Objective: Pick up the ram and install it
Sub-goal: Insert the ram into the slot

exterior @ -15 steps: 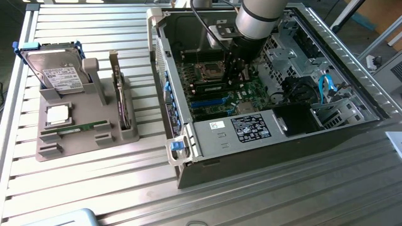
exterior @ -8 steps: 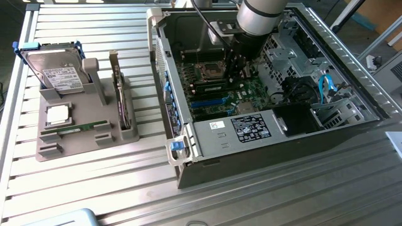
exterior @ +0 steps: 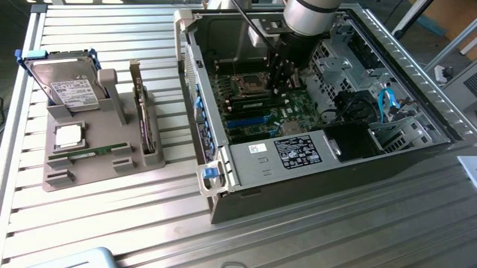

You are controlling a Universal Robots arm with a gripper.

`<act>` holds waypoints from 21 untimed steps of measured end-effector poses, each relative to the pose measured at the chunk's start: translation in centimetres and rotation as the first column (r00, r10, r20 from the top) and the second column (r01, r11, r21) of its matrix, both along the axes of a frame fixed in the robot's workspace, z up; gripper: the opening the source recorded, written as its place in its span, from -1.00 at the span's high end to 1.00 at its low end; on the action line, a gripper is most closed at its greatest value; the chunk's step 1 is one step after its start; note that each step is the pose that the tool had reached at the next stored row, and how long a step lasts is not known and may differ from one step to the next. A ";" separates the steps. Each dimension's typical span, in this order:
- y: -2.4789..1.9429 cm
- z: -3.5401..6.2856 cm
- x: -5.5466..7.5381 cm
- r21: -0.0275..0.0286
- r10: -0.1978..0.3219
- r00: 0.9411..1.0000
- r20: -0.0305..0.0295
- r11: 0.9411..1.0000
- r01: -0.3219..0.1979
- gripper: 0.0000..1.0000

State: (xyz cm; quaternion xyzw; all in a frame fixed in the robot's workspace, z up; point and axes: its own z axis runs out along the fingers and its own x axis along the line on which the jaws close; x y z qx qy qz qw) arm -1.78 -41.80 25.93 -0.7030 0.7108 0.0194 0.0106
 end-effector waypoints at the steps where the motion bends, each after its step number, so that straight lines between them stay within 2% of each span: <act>1: 0.00 0.20 0.0 0.000 0.000 1.000 0.000 1.000 0.000 0.37; 11: 0.00 2.83 0.0 0.000 0.000 1.000 0.000 1.000 0.000 0.37; 15: 0.00 4.20 0.0 0.000 0.000 1.000 0.000 1.000 0.000 0.37; 21: 0.00 5.42 0.0 0.000 0.000 1.000 0.000 1.000 0.000 0.37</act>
